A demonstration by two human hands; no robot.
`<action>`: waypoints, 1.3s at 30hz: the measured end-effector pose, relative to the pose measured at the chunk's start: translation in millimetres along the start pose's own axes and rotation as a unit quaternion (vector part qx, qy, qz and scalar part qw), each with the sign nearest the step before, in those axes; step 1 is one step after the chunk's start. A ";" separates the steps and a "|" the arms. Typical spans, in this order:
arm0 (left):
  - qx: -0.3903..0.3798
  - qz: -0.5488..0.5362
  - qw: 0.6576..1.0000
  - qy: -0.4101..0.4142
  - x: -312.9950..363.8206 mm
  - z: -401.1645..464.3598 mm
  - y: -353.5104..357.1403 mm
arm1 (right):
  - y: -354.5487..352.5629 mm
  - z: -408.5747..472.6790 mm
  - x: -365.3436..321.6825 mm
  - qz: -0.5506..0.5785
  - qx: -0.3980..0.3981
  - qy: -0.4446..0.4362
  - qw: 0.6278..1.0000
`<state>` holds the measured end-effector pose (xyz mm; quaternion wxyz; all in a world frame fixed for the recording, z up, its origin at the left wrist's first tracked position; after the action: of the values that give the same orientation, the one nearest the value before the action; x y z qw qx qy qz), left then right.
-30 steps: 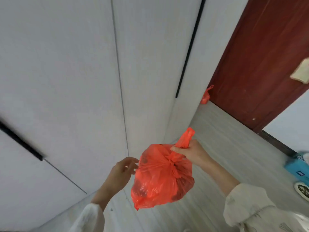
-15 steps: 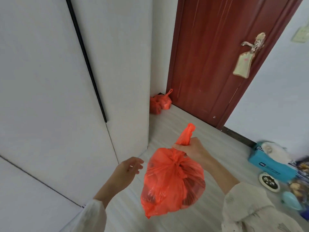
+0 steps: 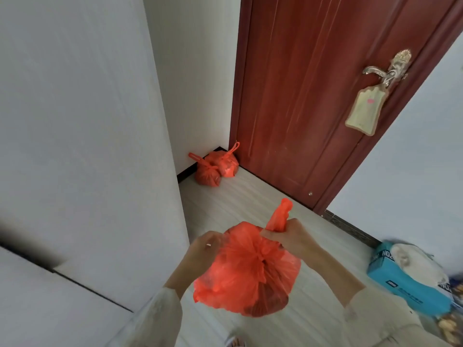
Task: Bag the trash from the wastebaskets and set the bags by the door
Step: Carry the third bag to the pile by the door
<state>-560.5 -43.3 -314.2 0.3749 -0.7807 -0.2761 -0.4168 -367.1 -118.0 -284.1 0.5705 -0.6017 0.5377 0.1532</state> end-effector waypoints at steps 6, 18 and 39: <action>-0.002 0.022 1.000 0.003 56.8 121.0 9.2 | -25.0 128.0 -13.3 -0.004 -0.010 0.005 1.000; 0.103 -0.046 0.975 -0.194 23.0 339.5 -34.7 | 20.5 406.0 -40.4 -0.021 -0.160 0.008 0.987; 0.224 -0.170 0.896 -0.344 -158.2 679.6 -172.1 | 311.8 810.7 -38.7 -0.046 -0.341 0.068 0.936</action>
<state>-466.0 589.7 -641.1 0.3451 -0.7121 -0.6021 -0.1066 -289.9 661.7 -660.9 0.2994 -0.7932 0.4621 0.2602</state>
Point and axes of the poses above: each hand's wrist, its own z-axis towards the middle knuckle, its own y-axis out of the palm, x = y × z, the point moved 9 cm from there along z, towards the middle knuckle, and after that the axes turned 8 degrees about -y, right-handed, at the moved point
